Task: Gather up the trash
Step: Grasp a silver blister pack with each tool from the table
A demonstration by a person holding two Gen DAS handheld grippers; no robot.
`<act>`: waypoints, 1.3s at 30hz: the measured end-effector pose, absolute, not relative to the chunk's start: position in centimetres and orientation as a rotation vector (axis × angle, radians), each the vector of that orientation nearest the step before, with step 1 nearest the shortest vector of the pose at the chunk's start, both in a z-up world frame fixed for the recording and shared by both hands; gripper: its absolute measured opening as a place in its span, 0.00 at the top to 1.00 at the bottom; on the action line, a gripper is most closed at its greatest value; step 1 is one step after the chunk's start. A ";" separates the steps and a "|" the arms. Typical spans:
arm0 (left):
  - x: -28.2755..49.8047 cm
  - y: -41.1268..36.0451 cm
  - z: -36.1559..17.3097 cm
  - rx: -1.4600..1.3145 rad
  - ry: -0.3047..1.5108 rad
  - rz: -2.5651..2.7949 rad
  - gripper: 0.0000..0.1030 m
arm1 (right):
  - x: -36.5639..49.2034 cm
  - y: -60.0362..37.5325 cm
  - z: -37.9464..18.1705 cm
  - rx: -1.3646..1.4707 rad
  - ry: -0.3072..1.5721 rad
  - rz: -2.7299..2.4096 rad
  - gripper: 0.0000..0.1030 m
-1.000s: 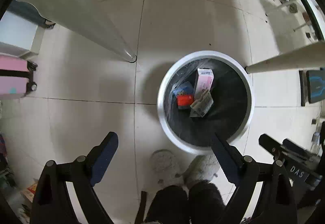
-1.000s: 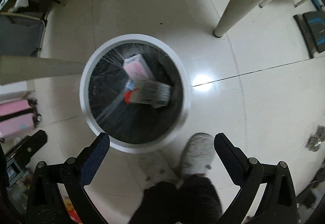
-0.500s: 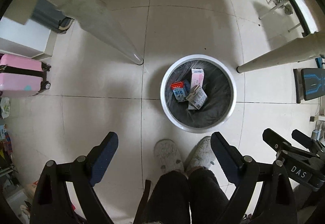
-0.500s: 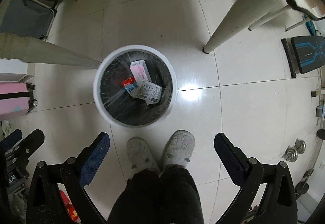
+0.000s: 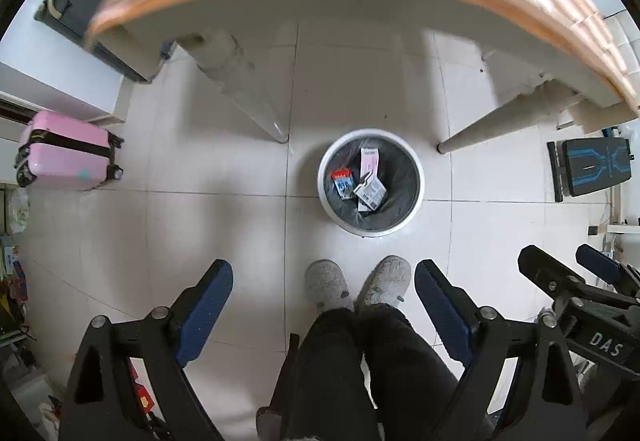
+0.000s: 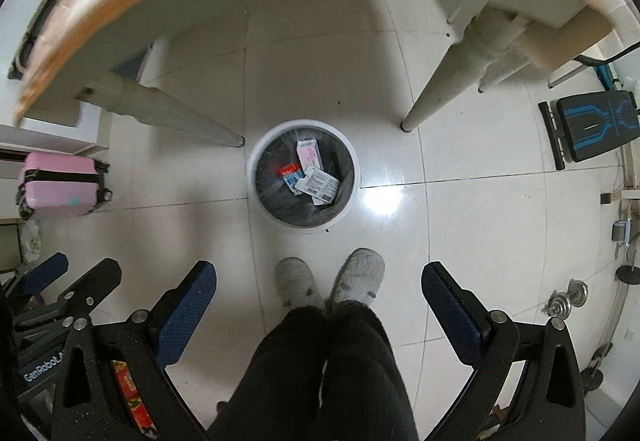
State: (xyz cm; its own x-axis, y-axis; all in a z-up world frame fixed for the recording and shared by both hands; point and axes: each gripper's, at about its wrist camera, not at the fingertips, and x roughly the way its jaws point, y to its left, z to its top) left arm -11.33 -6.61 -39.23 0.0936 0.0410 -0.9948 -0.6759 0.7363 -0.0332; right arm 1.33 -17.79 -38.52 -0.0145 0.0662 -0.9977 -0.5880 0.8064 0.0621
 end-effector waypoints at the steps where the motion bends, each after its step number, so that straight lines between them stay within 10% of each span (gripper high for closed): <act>1: -11.6 -6.5 -37.9 -0.564 1.373 0.579 0.10 | 1.1 -17.8 -37.0 -0.427 1.505 0.547 0.00; 16: -3.7 -0.1 -28.4 -0.549 1.222 0.697 0.10 | 13.5 -12.8 -23.0 -0.266 1.432 0.589 0.00; 34: 8.0 9.2 -35.1 -0.943 1.288 1.012 0.10 | 27.8 12.3 -34.5 -1.440 1.175 1.125 0.01; 39: 8.8 9.8 -34.3 -0.976 1.255 1.009 0.10 | 29.9 12.0 -33.4 -1.327 1.228 1.180 0.27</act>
State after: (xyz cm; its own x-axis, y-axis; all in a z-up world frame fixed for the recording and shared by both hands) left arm 8.76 9.80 -34.31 0.0439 0.0586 -0.9973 -0.9615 0.2734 -0.0262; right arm 29.95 11.96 -33.37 0.0327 -0.0890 -0.9955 -0.9983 -0.0519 -0.0281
